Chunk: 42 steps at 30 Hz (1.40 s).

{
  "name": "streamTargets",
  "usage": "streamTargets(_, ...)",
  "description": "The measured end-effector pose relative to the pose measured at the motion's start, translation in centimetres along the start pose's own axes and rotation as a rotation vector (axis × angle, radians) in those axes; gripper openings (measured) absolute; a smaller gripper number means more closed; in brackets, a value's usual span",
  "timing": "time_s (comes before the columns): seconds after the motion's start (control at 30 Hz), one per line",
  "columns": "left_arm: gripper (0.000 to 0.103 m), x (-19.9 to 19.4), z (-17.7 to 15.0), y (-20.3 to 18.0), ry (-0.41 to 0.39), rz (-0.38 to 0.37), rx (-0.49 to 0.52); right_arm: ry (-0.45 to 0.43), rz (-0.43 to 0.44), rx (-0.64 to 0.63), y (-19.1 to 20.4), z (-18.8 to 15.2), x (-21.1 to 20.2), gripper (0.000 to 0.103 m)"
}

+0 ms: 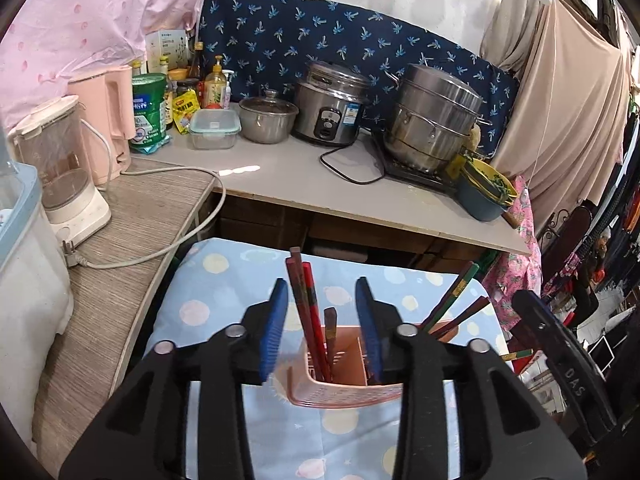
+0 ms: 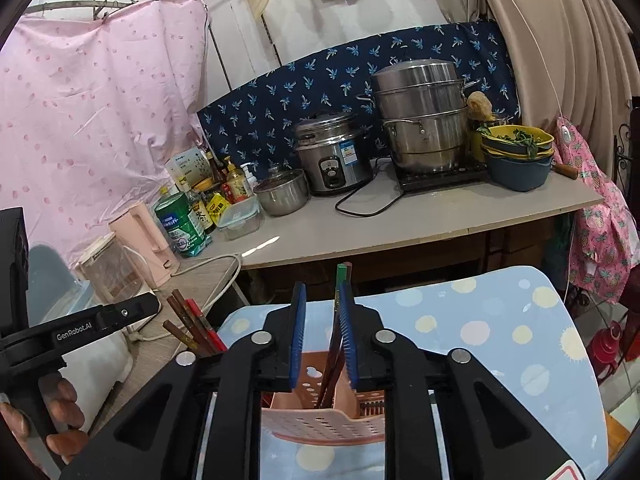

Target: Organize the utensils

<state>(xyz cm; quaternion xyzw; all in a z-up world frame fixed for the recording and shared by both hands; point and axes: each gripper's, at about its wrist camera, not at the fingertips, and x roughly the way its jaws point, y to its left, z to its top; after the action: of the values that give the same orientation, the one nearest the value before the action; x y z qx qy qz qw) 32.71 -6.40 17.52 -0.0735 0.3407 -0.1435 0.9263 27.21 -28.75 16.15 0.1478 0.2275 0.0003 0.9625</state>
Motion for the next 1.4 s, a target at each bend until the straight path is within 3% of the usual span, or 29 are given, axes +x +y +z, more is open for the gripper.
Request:
streamTargets(0.07,0.037,-0.5,-0.3,-0.1,-0.005,0.017,0.009,-0.008,-0.005,-0.006,0.0,-0.2,-0.8,0.028)
streamTargets(0.13,0.046,-0.9,-0.8,-0.1,-0.004,0.037,0.014,-0.008,-0.011,-0.021,0.2,-0.4,-1.6,0.03)
streamTargets(0.33,0.059,-2.6,-3.2,-0.3,-0.017,0.106,0.043,-0.004,-0.035,-0.055,0.9,-2.3,-4.0,0.049)
streamTargets(0.53,0.061,-3.8,-6.0,-0.4,-0.012,0.162,0.072,0.03,-0.055,-0.071,1.2,-4.9,-5.7,0.057)
streamTargets(0.87,0.077,-5.1,-10.7,-0.7,0.011,0.224,0.116,0.072,-0.068,-0.098,2.2,-8.8,-7.8,0.074)
streamTargets(1.4,0.089,-7.0,-14.6,-1.4,0.027,0.255,0.146,0.118,-0.122,-0.11,2.8,-12.5,-10.5,0.083)
